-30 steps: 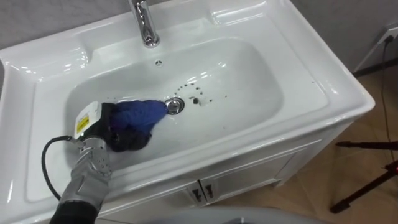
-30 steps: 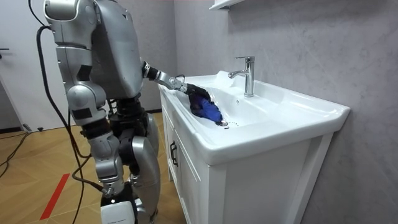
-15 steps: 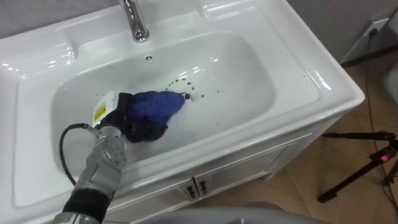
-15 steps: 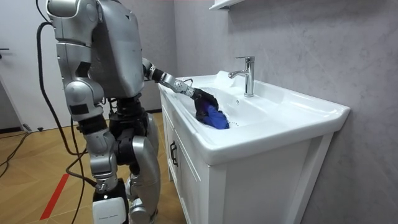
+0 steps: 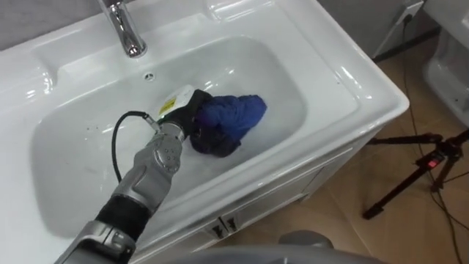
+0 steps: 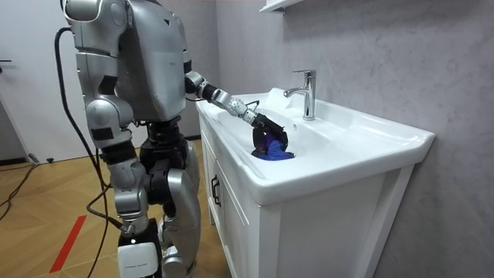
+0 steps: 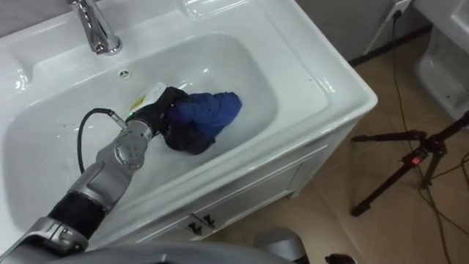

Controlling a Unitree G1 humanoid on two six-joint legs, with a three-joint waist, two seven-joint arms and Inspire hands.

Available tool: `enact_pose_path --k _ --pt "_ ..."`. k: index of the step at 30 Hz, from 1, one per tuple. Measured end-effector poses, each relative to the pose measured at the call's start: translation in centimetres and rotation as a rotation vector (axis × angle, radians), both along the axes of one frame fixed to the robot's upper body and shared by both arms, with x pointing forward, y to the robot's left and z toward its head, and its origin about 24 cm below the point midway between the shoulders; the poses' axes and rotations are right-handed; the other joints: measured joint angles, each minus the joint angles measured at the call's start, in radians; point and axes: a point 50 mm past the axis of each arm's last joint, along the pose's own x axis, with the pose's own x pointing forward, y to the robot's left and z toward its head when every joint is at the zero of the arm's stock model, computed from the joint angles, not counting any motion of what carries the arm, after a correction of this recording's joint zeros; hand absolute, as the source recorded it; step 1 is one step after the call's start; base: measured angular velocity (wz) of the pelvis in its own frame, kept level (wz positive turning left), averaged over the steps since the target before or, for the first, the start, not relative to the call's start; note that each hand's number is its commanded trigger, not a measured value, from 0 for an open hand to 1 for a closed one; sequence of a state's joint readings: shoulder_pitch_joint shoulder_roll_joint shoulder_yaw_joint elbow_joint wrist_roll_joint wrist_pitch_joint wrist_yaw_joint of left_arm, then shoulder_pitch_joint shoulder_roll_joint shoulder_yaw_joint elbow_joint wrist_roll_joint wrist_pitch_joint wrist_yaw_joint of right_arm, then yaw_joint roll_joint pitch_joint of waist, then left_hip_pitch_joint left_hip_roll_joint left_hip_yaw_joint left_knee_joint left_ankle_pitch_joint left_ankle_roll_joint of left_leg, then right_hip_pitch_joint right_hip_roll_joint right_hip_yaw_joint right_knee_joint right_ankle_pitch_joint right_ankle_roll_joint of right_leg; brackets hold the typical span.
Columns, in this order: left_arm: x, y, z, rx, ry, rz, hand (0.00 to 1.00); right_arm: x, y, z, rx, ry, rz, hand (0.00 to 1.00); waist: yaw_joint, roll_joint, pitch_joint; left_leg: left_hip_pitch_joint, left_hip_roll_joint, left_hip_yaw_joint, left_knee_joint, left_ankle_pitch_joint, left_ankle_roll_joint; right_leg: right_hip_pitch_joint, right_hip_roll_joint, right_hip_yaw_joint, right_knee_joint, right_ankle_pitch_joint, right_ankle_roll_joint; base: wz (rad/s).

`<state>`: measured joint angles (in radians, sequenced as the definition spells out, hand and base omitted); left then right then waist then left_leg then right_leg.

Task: Wipe basin

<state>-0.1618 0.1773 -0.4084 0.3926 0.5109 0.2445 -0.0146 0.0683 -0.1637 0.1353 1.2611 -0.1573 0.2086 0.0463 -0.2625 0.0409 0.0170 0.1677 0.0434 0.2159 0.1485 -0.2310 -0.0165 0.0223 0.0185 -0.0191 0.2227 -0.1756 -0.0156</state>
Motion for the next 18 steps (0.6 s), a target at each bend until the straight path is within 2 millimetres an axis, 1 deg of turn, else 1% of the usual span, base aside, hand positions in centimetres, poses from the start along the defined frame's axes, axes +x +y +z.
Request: enact_pose_path --k 4,6,8,10,11,15,18 --pt "0.9 -0.6 1.0 0.011 0.000 -0.034 1.00 -0.1 -0.1 0.0 -0.004 0.011 -0.001 0.00 -0.021 0.011 0.0025 -0.006 -0.003 0.002 0.000 0.000 0.000 -0.003 -0.003 0.000 -0.004 0.003 0.003 0.01" --pt "1.7 -1.1 1.7 0.017 -0.014 -0.067 1.00 -0.3 -0.2 0.0 -0.008 0.018 0.001 0.00 -0.037 0.015 0.0084 -0.006 -0.003 0.004 0.000 0.000 0.000 -0.005 -0.005 0.000 -0.003 0.003 0.004 0.00" --pt "2.2 -1.4 2.2 0.016 -0.028 -0.076 1.00 -0.6 -0.2 0.0 -0.008 0.027 -0.001 0.00 -0.046 0.017 0.0085 -0.004 -0.003 0.010 0.002 0.000 0.000 -0.005 -0.004 0.001 -0.002 0.003 0.004 -0.08" --pt "2.4 -1.7 2.4 0.027 -0.039 -0.091 1.00 -1.0 -0.3 0.0 -0.012 0.040 -0.004 0.00 -0.048 0.021 0.0095 0.001 -0.001 0.028 0.002 0.000 0.000 -0.006 -0.001 0.011 -0.002 0.004 0.003 -0.13" --pt "2.5 -1.8 2.5 0.036 -0.041 -0.099 1.00 -1.3 -0.5 0.0 -0.016 0.047 -0.007 0.00 -0.050 0.025 0.0076 0.002 -0.001 0.032 0.003 0.000 0.000 -0.008 0.000 0.016 -0.003 0.004 0.003 -0.10" --pt "2.9 -1.8 2.9 0.061 -0.045 -0.103 1.00 -1.5 -0.7 0.1 -0.019 0.055 -0.016 0.00 -0.061 0.037 0.0082 0.000 -0.002 0.035 0.004 0.000 0.000 -0.017 0.000 0.022 0.001 0.004 0.003 -0.07" --pt "2.9 -1.8 2.9 0.062 -0.045 -0.102 1.00 -1.8 -0.7 0.1 -0.022 0.068 -0.020 0.00 -0.063 0.039 0.0080 0.000 -0.002 0.035 0.004 0.000 0.000 -0.019 0.000 0.023 0.004 0.004 0.003 -0.02"
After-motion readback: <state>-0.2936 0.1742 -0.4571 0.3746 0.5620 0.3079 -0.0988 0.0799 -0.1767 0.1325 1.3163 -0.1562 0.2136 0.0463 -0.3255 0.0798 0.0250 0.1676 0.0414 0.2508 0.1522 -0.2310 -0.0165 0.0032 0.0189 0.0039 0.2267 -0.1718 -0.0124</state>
